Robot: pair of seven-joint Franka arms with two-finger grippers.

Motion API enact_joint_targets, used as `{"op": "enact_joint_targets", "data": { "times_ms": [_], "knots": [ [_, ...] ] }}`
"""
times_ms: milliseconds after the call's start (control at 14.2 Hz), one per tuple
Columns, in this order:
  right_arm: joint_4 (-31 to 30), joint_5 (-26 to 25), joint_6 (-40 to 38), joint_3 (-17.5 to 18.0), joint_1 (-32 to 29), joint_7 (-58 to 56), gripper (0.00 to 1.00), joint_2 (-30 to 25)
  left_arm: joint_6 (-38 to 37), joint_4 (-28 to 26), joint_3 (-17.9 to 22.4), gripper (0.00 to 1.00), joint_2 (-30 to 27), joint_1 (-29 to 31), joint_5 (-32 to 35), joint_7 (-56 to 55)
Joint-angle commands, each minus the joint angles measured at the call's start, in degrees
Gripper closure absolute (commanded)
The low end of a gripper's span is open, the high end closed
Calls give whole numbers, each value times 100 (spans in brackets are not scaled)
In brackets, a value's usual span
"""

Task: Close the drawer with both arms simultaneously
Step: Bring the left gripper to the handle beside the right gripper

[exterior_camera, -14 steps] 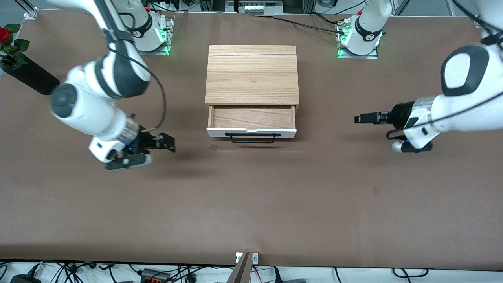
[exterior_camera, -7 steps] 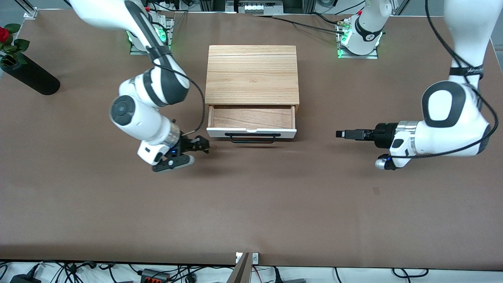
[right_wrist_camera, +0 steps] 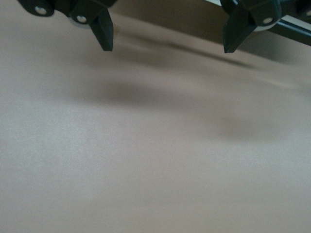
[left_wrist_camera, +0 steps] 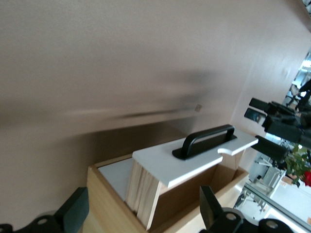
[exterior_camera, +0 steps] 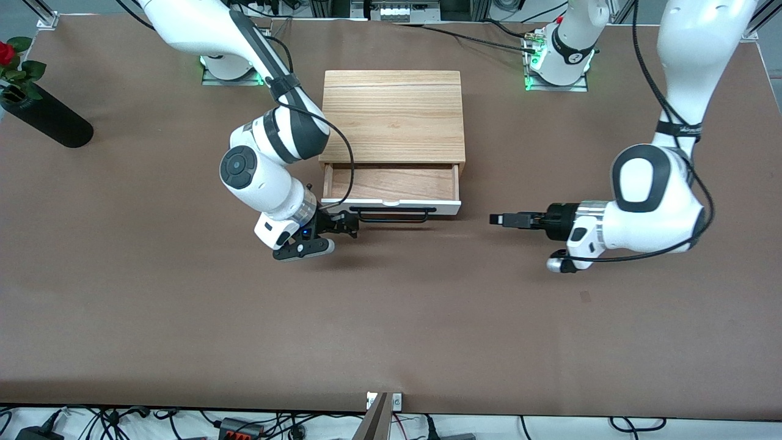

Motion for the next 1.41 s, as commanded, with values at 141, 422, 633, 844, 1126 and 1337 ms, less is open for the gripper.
{"op": "enact_joint_targets", "data": {
  "times_ms": [141, 422, 633, 844, 1126, 1337],
  "knots": [
    [2, 557, -168, -33, -14, 40, 0, -62, 500, 18, 44, 0, 54, -448, -23, -723],
    [2, 824, -186, -33, 21, -39, 0, -27, 817, 18, 53, 0, 151, -738, 565, -1610],
    [-41, 850, -396, 46, 39, -66, 0, -27, 1002, 27, 53, 0, 255, -932, 891, -1990],
    [-42, 850, -476, 55, 48, -66, 0, -36, 1055, 44, 53, 0, 282, -1160, 1294, -1999],
    [-94, 850, -485, 73, 65, -66, 0, -27, 1090, 80, 53, 0, 361, -1345, 1630, -2043],
    [-147, 850, -485, 73, 109, -66, 0, -27, 1090, 53, 62, 0, 361, -1407, 1639, -2043]
  ]
}}
